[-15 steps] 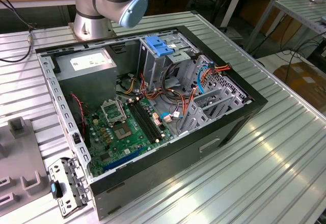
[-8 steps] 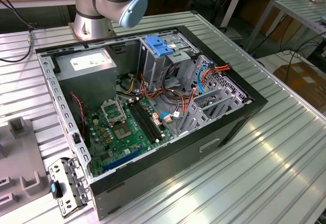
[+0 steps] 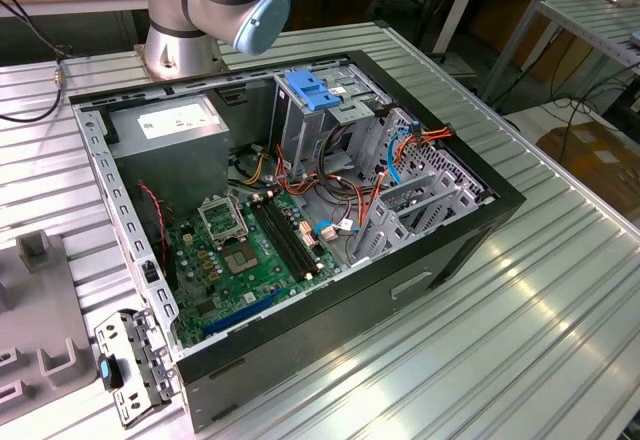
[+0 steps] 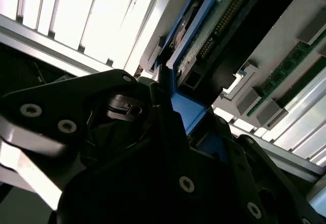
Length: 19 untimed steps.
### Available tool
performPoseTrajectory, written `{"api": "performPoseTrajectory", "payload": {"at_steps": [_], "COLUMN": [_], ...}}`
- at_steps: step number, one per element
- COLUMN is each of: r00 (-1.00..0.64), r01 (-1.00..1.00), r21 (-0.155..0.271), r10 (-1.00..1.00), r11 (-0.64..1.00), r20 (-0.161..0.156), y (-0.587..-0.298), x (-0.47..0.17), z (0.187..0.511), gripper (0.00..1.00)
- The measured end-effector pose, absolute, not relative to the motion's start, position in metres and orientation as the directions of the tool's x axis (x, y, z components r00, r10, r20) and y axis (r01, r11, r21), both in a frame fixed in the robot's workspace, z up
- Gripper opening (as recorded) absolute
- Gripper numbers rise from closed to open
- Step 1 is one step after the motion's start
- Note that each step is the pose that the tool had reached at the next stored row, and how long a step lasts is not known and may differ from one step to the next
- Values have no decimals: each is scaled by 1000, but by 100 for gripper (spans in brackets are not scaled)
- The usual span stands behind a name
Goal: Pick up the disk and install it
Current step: 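Pick up the disk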
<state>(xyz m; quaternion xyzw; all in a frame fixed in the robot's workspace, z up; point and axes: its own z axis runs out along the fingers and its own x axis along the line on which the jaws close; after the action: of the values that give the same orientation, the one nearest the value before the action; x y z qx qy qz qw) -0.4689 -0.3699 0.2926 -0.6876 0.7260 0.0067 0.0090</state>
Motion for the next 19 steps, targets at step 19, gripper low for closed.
{"api": "performPoseTrajectory", "payload": {"at_steps": [19], "r00": [-31], "r01": [-1000], "r21": [-3], "r10": [-999], "r11": [31], "r20": [-22], "y": [-370], "x": [-469], "z": [295], "gripper": [37]}}
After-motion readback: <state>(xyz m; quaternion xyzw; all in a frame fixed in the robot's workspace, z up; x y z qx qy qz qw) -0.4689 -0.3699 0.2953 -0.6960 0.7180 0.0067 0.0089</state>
